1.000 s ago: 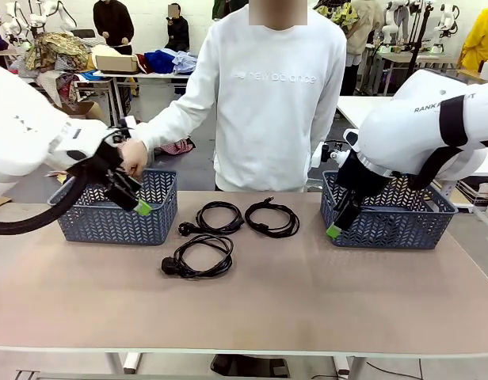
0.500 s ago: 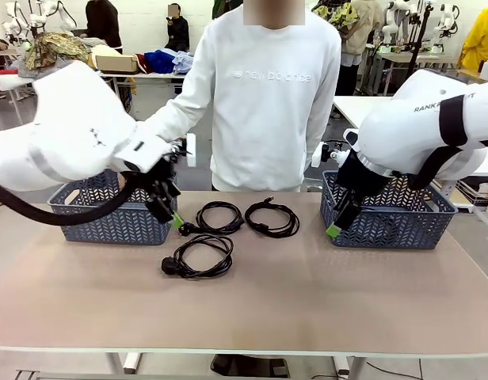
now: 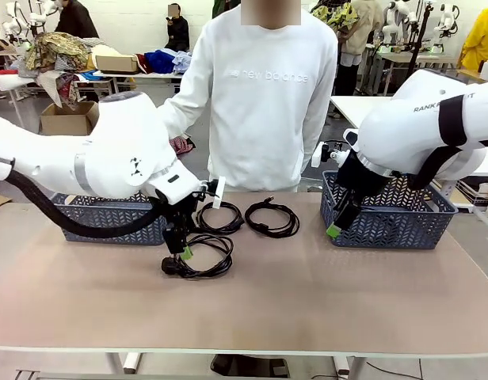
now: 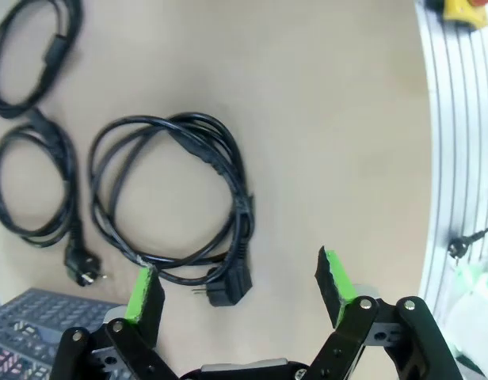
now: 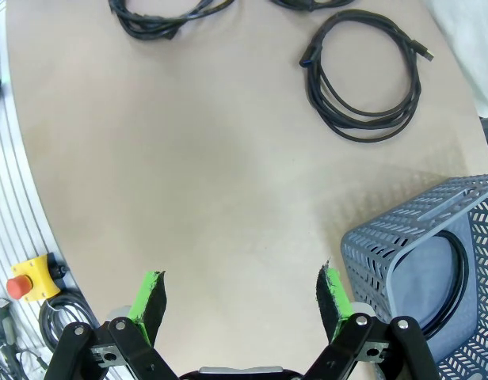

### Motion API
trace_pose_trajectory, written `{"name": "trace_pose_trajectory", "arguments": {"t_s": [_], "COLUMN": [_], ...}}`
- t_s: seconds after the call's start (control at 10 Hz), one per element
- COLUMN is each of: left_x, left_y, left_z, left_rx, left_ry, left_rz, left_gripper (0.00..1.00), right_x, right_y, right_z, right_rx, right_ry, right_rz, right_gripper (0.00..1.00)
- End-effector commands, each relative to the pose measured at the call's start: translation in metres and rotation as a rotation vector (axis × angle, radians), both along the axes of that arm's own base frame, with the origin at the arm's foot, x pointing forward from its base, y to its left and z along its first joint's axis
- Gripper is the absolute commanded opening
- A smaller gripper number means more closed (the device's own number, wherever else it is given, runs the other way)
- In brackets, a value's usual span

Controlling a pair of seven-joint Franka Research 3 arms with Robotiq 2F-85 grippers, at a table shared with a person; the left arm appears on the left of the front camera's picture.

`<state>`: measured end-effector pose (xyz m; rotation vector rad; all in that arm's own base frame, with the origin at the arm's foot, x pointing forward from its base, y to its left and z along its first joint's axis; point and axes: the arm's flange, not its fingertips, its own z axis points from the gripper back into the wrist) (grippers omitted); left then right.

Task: Organize the cables according to human instructions.
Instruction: Pick up a bundle of cables and place it in the basket indicated by the human.

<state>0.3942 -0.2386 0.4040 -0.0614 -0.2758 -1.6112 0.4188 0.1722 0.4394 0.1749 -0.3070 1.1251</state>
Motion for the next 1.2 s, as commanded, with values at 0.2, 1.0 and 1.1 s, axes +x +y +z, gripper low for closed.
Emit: {"name": "trace_pose_trajectory", "arguments": {"t_s": [0.2,1.0,1.1], "left_x": [0.0,0.008,0.013], "left_y": [-0.002,-0.014,-0.021], "left_z": [-0.006,-0.019,-0.025], "left_rx": [0.016,0.06,0.076], "left_ry": [0.016,0.051,0.066], "left_rz": [-0.005,-0.005,0.001], "left_gripper": [1.0,1.0,1.0], "right_x": [0.002,0.002,0.002], "right_y": [0.001,0.001,0.001], "right_z": [0.002,0.002,0.002], "right_rx": [-0.01,-0.01,-0.01], "right_ry": [-0.006,-0.006,-0.006], "right_rz": [-0.006,-0.006,-0.006], "right_gripper": [1.0,1.0,1.0]}}
